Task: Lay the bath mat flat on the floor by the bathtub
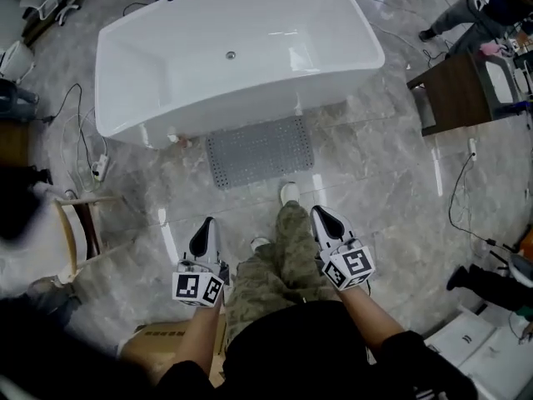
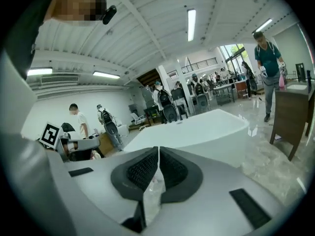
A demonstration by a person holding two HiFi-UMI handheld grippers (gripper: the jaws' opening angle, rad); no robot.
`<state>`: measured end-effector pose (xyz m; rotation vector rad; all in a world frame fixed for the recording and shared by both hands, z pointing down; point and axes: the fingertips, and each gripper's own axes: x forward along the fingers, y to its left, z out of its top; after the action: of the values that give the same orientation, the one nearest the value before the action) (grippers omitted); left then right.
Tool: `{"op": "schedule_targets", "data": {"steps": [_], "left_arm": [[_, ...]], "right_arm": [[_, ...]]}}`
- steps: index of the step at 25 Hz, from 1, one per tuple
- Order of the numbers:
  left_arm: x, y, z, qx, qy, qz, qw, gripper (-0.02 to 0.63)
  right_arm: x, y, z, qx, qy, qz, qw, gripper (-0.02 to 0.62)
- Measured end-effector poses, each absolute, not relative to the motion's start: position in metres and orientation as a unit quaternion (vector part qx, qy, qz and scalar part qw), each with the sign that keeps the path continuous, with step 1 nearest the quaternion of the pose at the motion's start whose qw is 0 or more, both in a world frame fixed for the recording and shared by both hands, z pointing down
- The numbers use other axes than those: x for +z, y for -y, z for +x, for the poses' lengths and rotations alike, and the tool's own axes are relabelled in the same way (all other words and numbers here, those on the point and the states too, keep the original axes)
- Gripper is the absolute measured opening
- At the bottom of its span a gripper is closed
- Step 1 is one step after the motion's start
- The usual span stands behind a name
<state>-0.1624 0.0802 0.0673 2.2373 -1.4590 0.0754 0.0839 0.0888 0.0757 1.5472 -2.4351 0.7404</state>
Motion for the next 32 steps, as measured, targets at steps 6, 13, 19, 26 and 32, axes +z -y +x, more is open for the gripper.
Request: {"op": "schedule_targets", "data": {"steps": [6,13,19,26,32], "left_arm": [[-0.029,-0.107,-0.156,0.027,0.556,0.813,0.172,0.017],[-0.077,-0.116,-0.147,-0.014,0.579,0.805,0.129,0.017],[-0.098,-0.109,-0.147,-0.034,0.583,0.801,0.133,0.017],[-0.108,-0.103,-0.146,-0.001,0.587,0.806,0.079,0.017],[-0.103,-0.114,-0.165,0.001,0.585,0.808,0.071,0.017]], "right_arm": [[-0.037,-0.096,0.105,0.176,0.821,0.538,0.071,0.017],[-0.084,-0.077,0.115,0.234,0.795,0.559,0.013,0.014],[-0.125,-0.069,0.111,0.139,0.823,0.551,0.026,0.014],[-0.106,-0.081,0.12,0.13,0.825,0.548,0.052,0.012],[-0.098,-0.102,0.106,0.111,0.824,0.553,0.06,0.012]]}}
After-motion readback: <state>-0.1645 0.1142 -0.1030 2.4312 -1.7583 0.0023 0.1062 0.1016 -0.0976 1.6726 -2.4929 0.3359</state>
